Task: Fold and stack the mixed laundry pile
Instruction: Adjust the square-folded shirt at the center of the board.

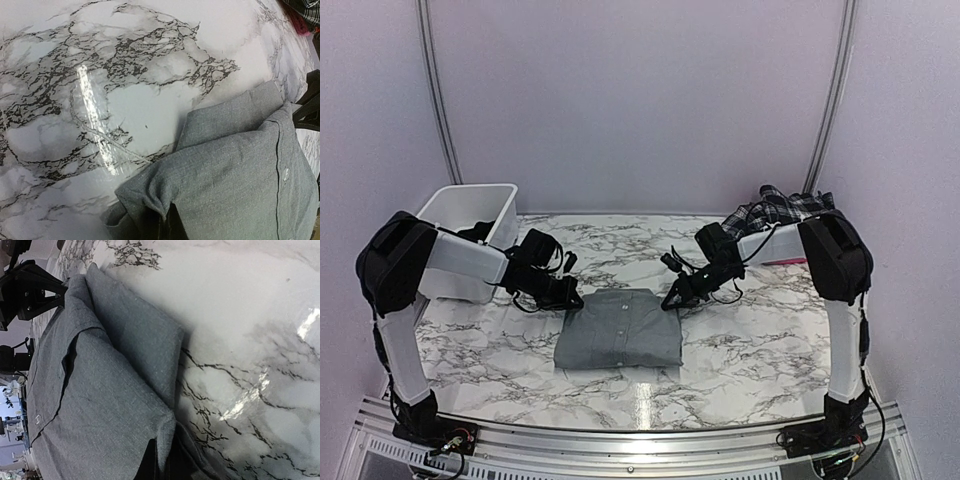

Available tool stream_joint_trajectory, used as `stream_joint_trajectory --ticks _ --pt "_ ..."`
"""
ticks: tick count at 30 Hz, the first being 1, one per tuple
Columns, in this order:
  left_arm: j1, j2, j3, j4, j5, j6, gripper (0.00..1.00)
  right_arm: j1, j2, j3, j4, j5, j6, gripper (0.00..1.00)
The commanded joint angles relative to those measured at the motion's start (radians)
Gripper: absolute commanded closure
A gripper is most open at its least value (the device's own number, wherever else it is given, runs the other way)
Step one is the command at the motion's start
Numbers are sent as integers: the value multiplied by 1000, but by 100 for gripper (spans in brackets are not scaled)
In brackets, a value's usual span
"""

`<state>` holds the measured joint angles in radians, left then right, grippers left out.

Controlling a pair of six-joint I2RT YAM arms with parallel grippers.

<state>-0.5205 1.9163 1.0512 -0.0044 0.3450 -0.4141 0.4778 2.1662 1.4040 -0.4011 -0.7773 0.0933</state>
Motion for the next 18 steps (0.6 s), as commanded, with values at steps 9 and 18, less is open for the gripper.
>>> stream_joint_trajectory --ticks 9,18 --pt "16 -51 128 -181 -164 96 100 -85 -81 47 -58 94 -4 100" --pt "45 130 246 -163 -224 95 100 -102 88 175 -24 129 9 99"
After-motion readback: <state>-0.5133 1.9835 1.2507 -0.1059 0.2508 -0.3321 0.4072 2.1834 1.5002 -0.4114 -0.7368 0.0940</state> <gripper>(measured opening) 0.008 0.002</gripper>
